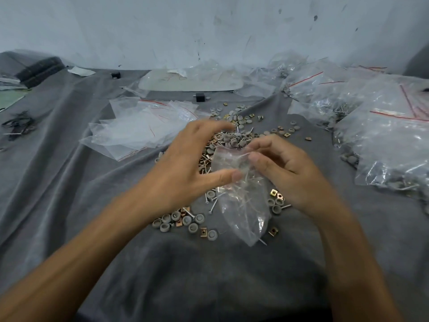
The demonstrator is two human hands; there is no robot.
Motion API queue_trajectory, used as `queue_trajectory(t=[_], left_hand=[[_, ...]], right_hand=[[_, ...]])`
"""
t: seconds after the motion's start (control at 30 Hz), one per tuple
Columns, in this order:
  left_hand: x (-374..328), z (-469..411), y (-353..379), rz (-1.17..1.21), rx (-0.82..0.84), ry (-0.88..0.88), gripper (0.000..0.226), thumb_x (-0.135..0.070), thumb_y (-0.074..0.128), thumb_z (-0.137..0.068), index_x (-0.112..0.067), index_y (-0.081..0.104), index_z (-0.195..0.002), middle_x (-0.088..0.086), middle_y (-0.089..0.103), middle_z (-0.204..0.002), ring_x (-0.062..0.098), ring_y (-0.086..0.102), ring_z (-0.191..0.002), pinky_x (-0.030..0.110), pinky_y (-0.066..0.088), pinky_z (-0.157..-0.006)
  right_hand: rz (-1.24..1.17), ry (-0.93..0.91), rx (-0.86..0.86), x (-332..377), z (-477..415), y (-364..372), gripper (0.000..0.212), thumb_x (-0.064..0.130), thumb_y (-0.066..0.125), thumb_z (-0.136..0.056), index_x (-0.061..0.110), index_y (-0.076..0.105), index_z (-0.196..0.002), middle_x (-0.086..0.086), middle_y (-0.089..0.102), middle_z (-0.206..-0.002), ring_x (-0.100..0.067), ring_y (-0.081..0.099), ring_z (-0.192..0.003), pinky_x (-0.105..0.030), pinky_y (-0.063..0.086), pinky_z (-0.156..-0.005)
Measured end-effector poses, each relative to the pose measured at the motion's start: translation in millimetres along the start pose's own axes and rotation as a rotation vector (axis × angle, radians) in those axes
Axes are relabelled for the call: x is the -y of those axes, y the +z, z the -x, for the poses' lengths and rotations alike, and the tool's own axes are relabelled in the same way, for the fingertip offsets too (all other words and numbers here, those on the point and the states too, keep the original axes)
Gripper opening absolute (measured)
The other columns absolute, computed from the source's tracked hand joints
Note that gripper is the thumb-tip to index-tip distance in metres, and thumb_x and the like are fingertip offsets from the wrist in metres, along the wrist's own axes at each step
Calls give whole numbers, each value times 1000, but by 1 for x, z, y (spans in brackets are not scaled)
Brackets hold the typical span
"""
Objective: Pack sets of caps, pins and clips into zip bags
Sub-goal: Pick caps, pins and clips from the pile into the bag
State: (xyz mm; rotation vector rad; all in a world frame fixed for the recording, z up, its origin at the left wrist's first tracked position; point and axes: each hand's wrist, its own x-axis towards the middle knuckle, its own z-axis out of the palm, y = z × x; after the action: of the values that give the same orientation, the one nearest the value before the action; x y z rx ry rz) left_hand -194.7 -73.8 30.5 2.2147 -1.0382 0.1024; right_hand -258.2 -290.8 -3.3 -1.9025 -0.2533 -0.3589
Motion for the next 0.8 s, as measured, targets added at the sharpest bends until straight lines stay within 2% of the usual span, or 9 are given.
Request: queue_trajectory(t=[0.1,0.2,0.33,0.43,0.5,0.53,0.6,0.7,0.8], left_hand=[[-8,-13,-10,-244,173,77,36,-70,60,-78,-44,62,-103,-18,53,-129,5,39,-123,27,35,-101],[-11,-21,-15,-85,263,72,26,-62,61,-84,-37,71,-86,-15,64,-119,-1,52,-113,20,43,-92],[-11,-19,-16,368,385,-7,16,-43,64,-93,-41,78,-84,-14,72,-112,1,63,-114,17,50,-94],[-10,-14,-12,380,453,-12,28,-41,57,-99,-44,75,-78,-13,72,-115,5,63,-116,24,50,-99],[-7,-11,-12,329,479,-30,35,-51,49,-101,-33,77,-91,-7,71,-117,13,65,-115,38,50,-102],[-4,-10,-12,302,450,-48,40,-56,45,-101,-29,75,-101,-4,71,-117,15,65,-114,44,50,-101],[8,-10,-16,262,257,-127,43,-60,44,-98,-29,71,-111,-9,71,-115,8,64,-110,41,51,-100],[37,-6,-22,180,-86,-222,32,-55,52,-96,-30,70,-106,-11,72,-102,1,65,-96,30,52,-86],[68,14,-16,66,-247,-269,13,-40,58,-98,-32,68,-95,-11,69,-86,2,61,-76,25,48,-68]], right_hand=[[20,-12,99,3,0,1,16,31,62,-99,29,66,-115,7,71,-96,-10,66,-85,-27,53,-72],[40,36,165,5,2,0,22,43,64,-97,37,66,-118,8,71,-106,-11,68,-100,-37,56,-85],[29,84,282,8,5,-11,24,50,63,-95,38,68,-115,-10,61,-82,-29,56,-74,-42,47,-64],[-94,153,389,8,9,-17,24,44,67,-92,30,67,-111,-15,59,-78,-21,55,-70,-33,46,-62],[-129,178,383,8,11,-19,25,42,70,-88,24,66,-105,-18,61,-82,-21,58,-75,-31,49,-67],[-131,175,354,8,12,-21,25,41,70,-87,22,65,-102,-18,63,-85,-20,59,-76,-29,51,-68],[-139,148,267,8,15,-31,26,40,70,-88,16,64,-97,-19,66,-88,-20,61,-77,-30,54,-72],[-234,98,59,6,21,-51,29,44,71,-91,16,65,-91,-9,70,-89,-23,63,-80,-37,55,-77],[-323,45,-130,7,23,-63,38,63,73,-82,25,69,-82,0,70,-85,-19,62,-79,-28,55,-73]])
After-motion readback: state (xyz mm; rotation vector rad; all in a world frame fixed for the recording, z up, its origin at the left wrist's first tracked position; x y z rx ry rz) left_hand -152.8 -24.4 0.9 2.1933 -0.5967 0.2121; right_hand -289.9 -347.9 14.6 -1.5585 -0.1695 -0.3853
